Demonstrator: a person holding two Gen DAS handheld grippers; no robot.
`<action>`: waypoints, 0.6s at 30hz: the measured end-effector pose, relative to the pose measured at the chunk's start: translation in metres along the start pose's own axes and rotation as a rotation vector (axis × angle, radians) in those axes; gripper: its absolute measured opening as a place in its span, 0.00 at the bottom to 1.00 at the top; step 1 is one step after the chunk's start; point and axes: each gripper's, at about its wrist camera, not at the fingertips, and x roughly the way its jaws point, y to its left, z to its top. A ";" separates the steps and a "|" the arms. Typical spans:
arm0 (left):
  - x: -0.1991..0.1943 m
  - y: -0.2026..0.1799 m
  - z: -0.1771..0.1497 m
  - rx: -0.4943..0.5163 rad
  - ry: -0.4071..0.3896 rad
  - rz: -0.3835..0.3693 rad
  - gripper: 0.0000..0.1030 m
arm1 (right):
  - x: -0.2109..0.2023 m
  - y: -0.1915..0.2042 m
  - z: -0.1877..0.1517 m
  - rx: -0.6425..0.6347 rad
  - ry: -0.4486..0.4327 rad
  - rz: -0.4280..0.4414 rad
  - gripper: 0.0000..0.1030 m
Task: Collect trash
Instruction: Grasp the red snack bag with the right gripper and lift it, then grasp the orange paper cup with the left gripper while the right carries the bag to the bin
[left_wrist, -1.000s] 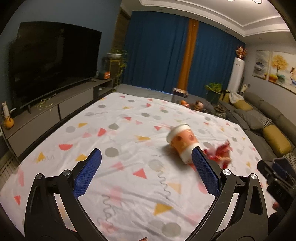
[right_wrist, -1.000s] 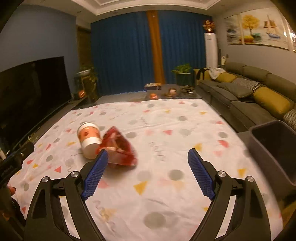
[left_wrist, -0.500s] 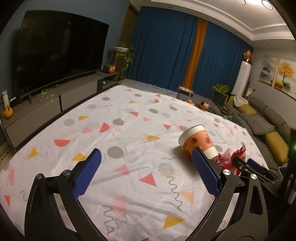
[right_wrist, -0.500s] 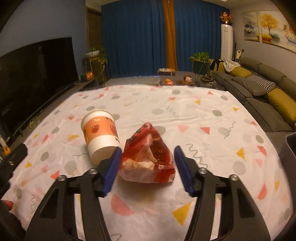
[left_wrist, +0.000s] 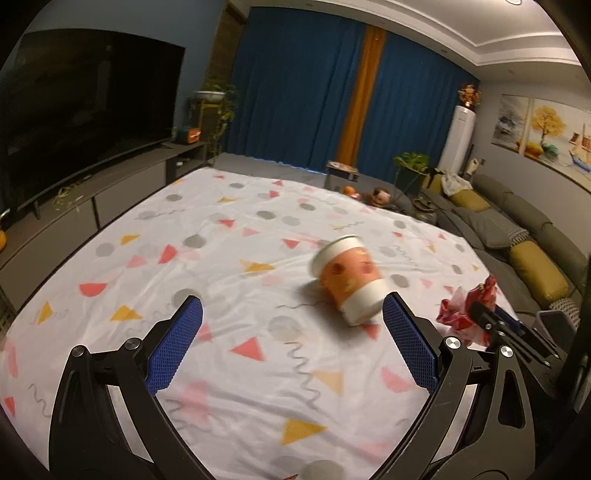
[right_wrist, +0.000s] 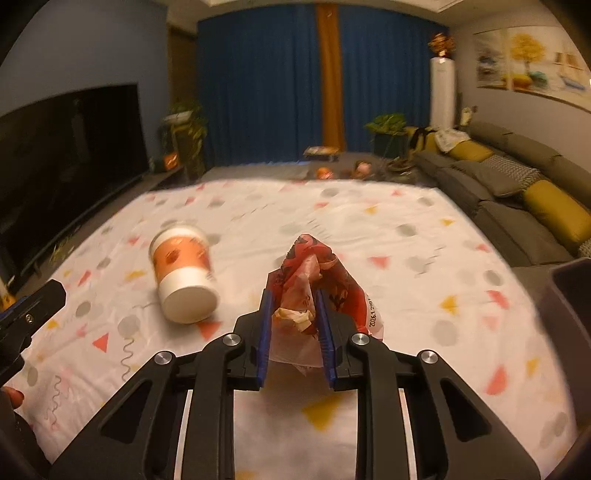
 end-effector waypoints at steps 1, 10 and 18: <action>0.001 -0.005 0.002 0.000 0.004 -0.005 0.94 | -0.005 -0.006 0.001 0.005 -0.011 -0.006 0.23; 0.069 -0.061 0.008 0.054 0.078 0.005 0.93 | -0.032 -0.056 -0.002 0.085 -0.055 -0.059 0.23; 0.119 -0.078 0.007 0.097 0.160 0.057 0.80 | -0.038 -0.065 -0.006 0.116 -0.080 -0.036 0.23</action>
